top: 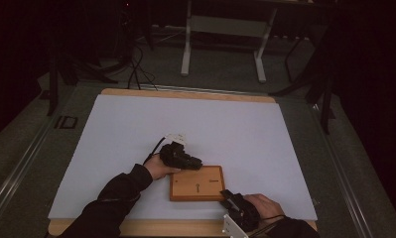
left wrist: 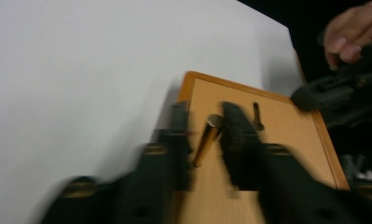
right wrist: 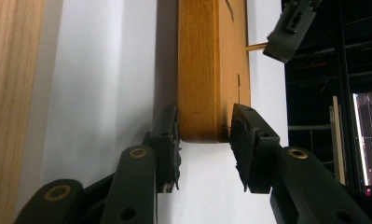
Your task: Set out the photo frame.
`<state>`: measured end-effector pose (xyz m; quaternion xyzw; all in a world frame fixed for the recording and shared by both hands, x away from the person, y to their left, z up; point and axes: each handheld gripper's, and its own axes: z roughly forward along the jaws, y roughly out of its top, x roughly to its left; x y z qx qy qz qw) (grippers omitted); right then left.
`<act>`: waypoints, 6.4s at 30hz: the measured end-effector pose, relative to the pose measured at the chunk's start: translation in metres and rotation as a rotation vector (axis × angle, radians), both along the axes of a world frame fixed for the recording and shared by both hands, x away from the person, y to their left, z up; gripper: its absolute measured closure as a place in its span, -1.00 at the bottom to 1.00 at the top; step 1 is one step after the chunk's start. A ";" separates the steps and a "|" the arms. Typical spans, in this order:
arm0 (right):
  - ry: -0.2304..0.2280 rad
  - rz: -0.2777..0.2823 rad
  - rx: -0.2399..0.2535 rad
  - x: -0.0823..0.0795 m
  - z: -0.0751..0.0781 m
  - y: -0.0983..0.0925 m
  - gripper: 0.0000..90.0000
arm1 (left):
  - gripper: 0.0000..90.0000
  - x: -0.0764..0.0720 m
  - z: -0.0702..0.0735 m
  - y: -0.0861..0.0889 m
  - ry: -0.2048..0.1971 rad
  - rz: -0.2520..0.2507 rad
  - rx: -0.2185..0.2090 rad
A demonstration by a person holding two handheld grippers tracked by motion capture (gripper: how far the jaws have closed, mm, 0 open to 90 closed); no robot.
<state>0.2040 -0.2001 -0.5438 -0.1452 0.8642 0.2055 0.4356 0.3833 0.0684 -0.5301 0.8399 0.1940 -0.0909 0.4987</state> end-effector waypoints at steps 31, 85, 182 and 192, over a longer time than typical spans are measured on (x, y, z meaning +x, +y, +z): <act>0.124 0.062 0.019 0.020 0.040 -0.003 0.51 | -0.93 -0.035 0.020 0.073 -0.195 0.175 -0.079; 0.564 -0.014 0.244 0.130 0.107 -0.013 0.54 | -0.93 -0.094 0.020 0.106 -0.286 0.267 -0.082; 0.967 -0.355 0.481 0.179 0.027 -0.015 -0.03 | -0.94 -0.093 0.012 0.106 -0.253 0.250 -0.126; 0.971 -0.345 0.477 0.175 0.024 -0.016 0.06 | -0.94 -0.092 0.011 0.105 -0.249 0.246 -0.124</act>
